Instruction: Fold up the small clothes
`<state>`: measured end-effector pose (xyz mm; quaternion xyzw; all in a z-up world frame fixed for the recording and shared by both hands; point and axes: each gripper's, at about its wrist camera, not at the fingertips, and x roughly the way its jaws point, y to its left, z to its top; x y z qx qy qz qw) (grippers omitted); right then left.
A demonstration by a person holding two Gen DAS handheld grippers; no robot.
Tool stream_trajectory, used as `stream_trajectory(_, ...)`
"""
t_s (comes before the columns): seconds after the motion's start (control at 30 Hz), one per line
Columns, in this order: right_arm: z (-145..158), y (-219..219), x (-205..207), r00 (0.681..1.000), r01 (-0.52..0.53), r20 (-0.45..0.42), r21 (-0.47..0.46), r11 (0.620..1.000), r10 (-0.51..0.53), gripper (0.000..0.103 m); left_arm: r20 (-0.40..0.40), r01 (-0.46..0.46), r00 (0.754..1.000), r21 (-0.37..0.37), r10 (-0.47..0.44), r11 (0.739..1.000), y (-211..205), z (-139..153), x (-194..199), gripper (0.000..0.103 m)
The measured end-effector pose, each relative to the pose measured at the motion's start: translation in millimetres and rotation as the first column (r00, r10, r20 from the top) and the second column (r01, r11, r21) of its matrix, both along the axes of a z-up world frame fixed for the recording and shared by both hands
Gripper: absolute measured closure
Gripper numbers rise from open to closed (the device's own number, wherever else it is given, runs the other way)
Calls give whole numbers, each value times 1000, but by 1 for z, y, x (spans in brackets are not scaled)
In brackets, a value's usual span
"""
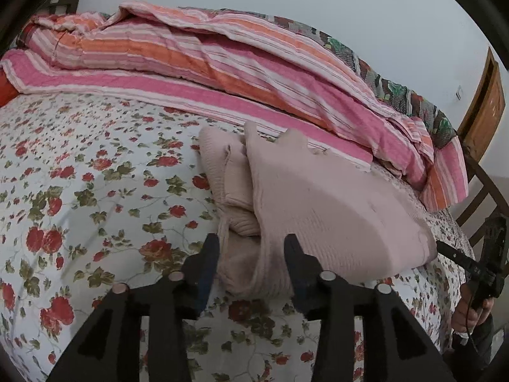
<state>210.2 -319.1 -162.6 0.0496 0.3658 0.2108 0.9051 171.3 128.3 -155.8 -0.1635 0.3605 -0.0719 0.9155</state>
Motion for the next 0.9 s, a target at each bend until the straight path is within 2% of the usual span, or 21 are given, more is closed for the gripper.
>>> stream_trajectory(0.23,-20,-1,15,993,37,-113,-21,999,-39,45,-90,9,996,-77,-16,997,6,-19,8,59)
stream_trajectory(0.33,-21,-4,17,992,49,-119,-3,999,-49,45,-101,-1,995,-116,-11,993,10,-23,10,57)
stream_trajectory(0.43,-23,-3,18,991,56,-121,-1,998,-55,45,-99,-2,995,-123,-10,992,8,-25,13,51)
stream_trajectory(0.53,-23,-2,20,991,61,-119,-3,998,-60,44,-85,9,996,-94,-18,995,1,-25,15,46)
stream_trajectory(0.67,-23,-1,21,990,68,-121,1,998,-68,44,-61,10,998,-69,-14,998,-6,-25,22,46)
stream_trajectory(0.9,-26,-1,26,990,75,-117,12,997,-73,43,-42,-5,999,-115,1,993,-6,-25,37,47)
